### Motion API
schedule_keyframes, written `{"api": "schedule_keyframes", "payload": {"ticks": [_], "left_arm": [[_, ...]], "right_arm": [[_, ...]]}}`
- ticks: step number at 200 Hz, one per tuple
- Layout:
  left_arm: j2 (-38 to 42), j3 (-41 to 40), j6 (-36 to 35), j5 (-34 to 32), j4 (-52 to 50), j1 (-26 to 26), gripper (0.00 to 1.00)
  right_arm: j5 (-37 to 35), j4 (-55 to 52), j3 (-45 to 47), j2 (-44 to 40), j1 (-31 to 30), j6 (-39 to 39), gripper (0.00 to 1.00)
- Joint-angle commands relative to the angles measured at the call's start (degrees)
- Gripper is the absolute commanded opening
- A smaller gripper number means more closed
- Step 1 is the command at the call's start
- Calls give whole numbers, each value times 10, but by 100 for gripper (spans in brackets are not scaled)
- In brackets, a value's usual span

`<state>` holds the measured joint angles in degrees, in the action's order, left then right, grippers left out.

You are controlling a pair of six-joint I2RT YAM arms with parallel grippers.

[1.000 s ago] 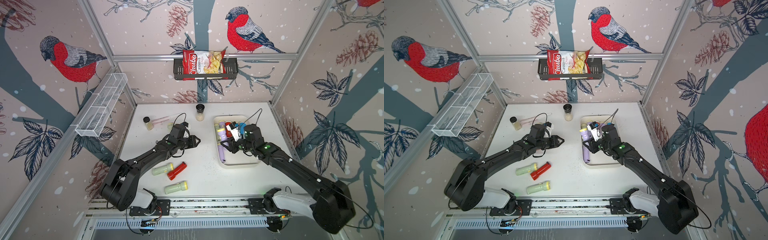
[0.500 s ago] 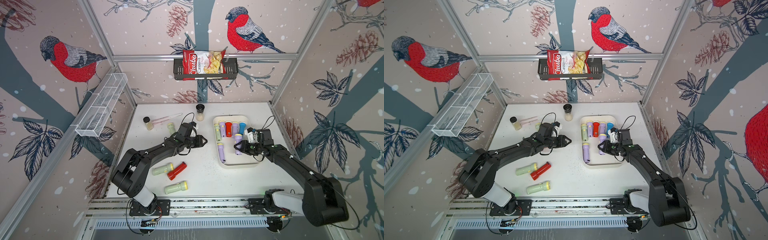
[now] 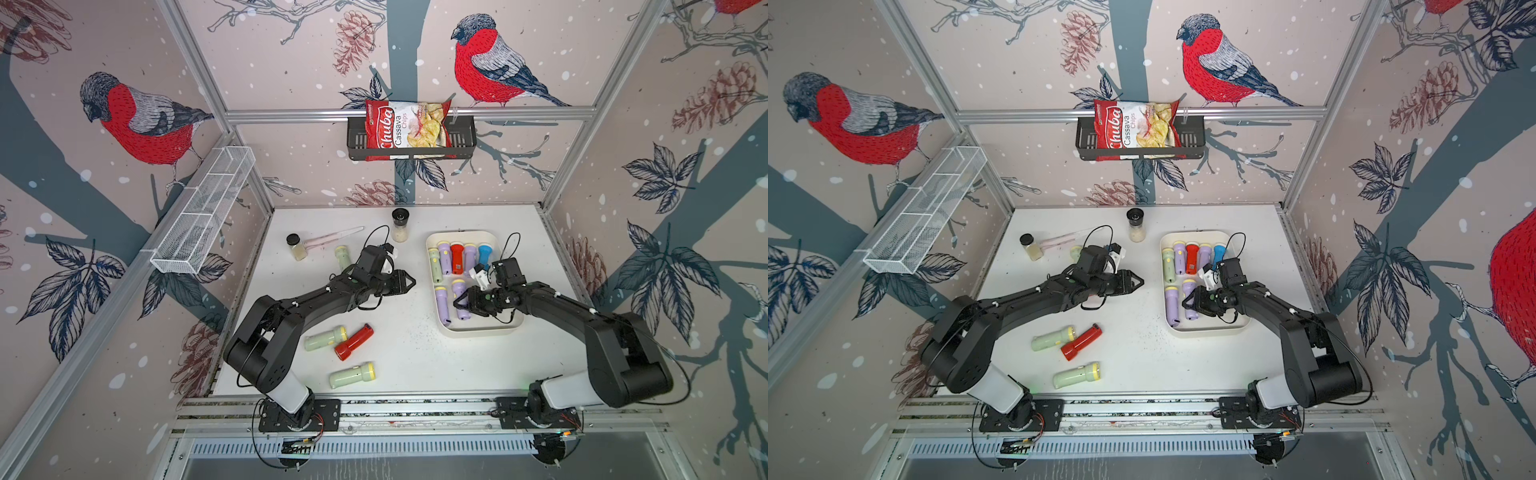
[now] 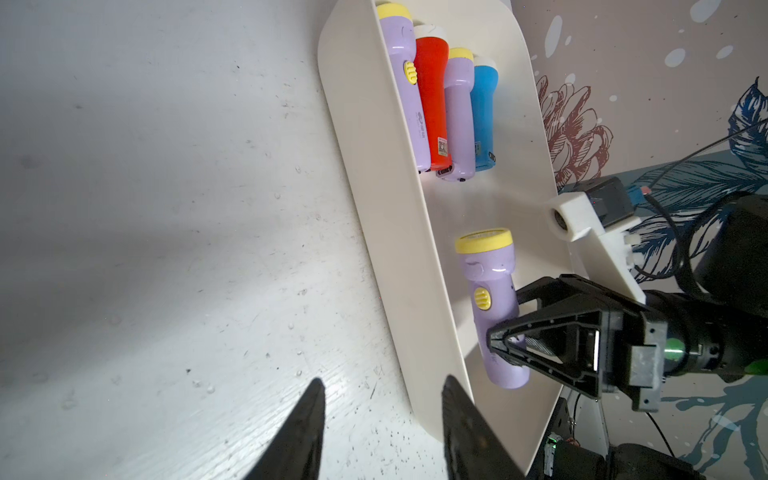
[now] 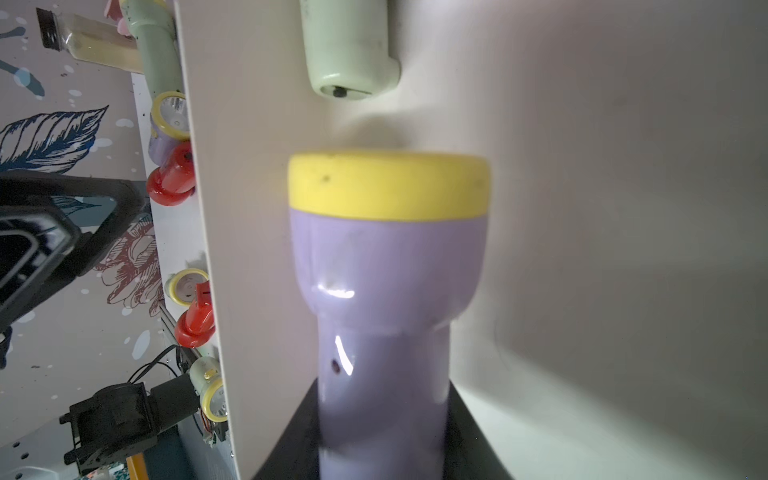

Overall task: Put the flashlights into the storage boxes
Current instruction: Place the flashlight at the storage box.

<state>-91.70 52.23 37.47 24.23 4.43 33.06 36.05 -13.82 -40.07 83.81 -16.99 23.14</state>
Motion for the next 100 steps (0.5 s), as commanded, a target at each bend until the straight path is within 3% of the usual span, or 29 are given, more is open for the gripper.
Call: {"api": "schedule_keyframes", "payload": {"ticks": [1,54,75,100], "left_arm": [[-2,4,-9,8,13,1,46],[-10,5,-7,17,20,0,46],[-11,3,-7,19,24,1,47],[-10,2,-5,22,27,0,46]], "right_arm": [[14,20,-4,8,-3,12,38],[16,37,-6,23,-4,18,42],[7,40,-9,31,-5,17,58],[3,36,-14,35,-4,12,65]]}}
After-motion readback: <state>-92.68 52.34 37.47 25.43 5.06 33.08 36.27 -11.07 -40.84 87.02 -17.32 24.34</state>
